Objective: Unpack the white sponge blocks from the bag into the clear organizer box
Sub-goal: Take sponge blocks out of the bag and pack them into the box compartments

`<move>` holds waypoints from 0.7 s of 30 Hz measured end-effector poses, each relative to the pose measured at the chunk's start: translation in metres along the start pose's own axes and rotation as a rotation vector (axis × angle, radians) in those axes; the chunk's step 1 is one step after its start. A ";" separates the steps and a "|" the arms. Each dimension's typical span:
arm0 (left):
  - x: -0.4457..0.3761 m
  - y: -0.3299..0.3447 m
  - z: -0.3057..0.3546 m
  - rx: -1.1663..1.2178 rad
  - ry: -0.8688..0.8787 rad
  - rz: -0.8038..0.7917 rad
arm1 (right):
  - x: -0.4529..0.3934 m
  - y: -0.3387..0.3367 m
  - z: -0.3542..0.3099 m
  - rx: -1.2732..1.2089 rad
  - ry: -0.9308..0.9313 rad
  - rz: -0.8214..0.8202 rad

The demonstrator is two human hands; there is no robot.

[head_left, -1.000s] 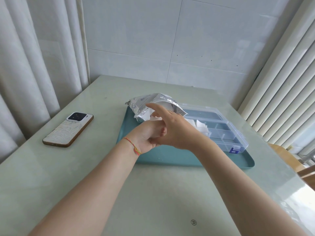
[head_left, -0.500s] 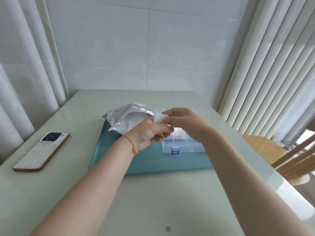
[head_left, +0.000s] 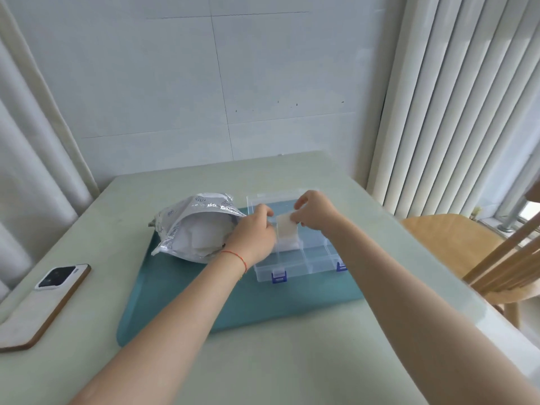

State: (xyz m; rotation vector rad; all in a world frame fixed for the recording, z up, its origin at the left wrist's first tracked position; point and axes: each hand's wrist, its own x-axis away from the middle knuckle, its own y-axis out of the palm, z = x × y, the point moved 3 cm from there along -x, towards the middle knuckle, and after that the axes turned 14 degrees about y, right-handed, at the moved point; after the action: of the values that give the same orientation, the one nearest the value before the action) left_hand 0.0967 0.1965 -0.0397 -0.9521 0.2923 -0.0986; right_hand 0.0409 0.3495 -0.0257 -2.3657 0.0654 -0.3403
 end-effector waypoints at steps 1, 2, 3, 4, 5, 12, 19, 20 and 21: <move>-0.001 0.000 -0.001 -0.018 0.007 -0.009 | -0.002 0.003 0.001 0.054 0.006 -0.007; -0.002 0.000 -0.001 -0.040 0.022 -0.019 | -0.005 0.007 0.002 0.107 0.014 -0.015; -0.003 -0.001 -0.001 -0.067 0.045 -0.030 | -0.007 0.010 0.003 0.153 0.026 -0.020; -0.004 -0.001 0.000 -0.100 0.075 -0.042 | -0.008 0.013 0.004 0.185 0.035 -0.020; -0.005 -0.001 0.002 -0.139 0.111 -0.058 | -0.009 0.015 0.005 0.202 0.039 -0.014; -0.019 0.009 0.007 -0.394 0.268 -0.232 | -0.011 0.021 0.003 0.392 0.011 0.019; -0.022 0.011 0.005 -0.378 0.224 -0.253 | -0.009 0.014 0.005 0.441 -0.034 -0.070; -0.022 0.011 0.005 -0.380 0.206 -0.264 | -0.010 0.015 0.005 0.428 -0.045 -0.073; -0.021 0.010 0.007 -0.379 0.188 -0.277 | -0.010 0.016 0.004 0.413 -0.057 -0.068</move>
State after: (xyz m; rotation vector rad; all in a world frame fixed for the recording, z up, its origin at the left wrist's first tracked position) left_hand 0.0784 0.2121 -0.0396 -1.3600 0.3582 -0.3993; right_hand 0.0328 0.3423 -0.0418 -1.9695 -0.1041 -0.2871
